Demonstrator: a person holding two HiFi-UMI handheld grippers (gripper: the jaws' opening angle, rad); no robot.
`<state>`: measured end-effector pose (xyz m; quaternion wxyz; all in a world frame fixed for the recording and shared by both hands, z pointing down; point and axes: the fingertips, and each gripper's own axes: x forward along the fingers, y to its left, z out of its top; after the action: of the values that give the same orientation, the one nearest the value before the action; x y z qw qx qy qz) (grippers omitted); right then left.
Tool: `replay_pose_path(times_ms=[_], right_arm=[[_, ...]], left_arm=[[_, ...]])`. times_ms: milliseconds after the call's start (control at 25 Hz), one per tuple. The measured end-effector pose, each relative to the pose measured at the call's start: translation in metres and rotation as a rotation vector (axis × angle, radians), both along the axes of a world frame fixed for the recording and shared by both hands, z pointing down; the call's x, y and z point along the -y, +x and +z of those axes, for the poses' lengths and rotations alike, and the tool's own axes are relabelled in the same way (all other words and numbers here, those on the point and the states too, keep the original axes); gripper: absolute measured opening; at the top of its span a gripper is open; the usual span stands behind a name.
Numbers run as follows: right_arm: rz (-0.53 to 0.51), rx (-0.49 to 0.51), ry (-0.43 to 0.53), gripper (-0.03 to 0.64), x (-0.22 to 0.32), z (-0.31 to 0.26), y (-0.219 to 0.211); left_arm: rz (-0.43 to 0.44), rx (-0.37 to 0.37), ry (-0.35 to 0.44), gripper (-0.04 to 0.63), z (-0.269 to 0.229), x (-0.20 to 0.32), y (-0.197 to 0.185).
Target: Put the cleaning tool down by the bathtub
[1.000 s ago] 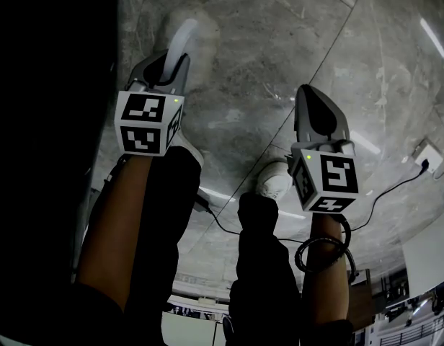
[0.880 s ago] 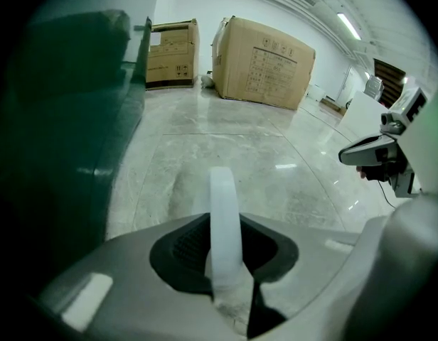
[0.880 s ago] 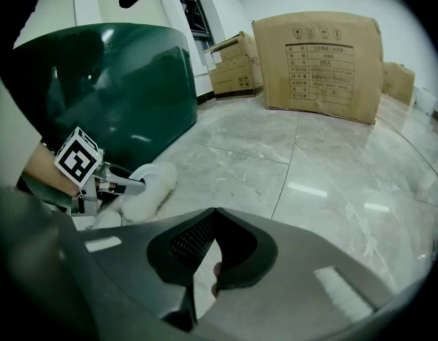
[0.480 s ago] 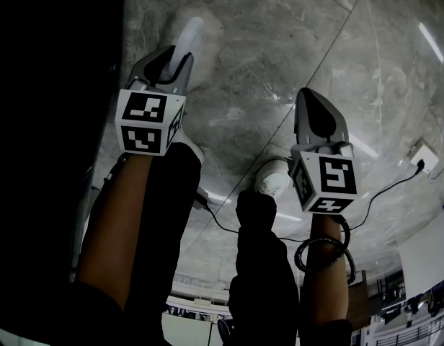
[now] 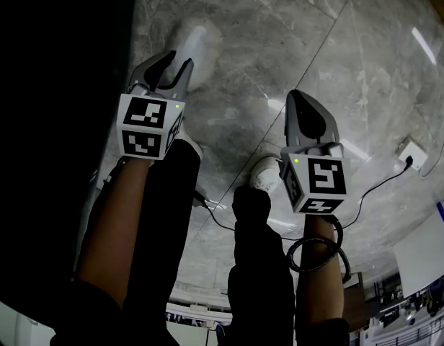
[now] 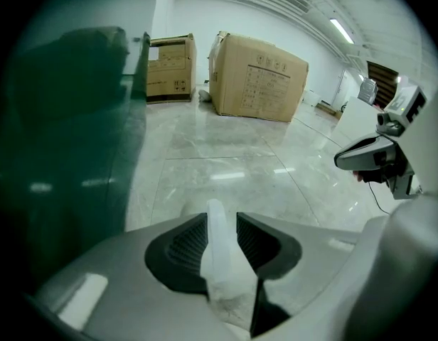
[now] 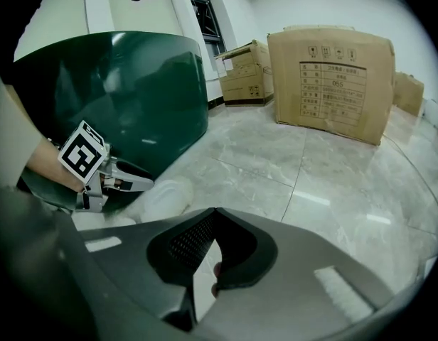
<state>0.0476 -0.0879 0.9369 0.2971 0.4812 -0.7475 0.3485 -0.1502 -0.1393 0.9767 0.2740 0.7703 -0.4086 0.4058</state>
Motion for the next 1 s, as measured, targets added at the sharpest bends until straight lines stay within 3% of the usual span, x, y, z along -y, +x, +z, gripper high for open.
replay_pose_path(times_ms=[440,800,1000], right_arm=[[0.016,-0.002,0.066,0.023,0.021,-0.07,0.006],[0.022,0.003,0.086,0.023,0.019,-0.111,0.003],[0.046,0.025,0.097,0.023,0.028,-0.15,0.006]], left_arm=[[0.019,0.011,0.025,0.11,-0.063,0.004,0.014],[0.012,0.013,0.028,0.06,-0.104,-0.005,0.022],[0.048,0.008,0.078,0.048,-0.151,-0.001,0.032]])
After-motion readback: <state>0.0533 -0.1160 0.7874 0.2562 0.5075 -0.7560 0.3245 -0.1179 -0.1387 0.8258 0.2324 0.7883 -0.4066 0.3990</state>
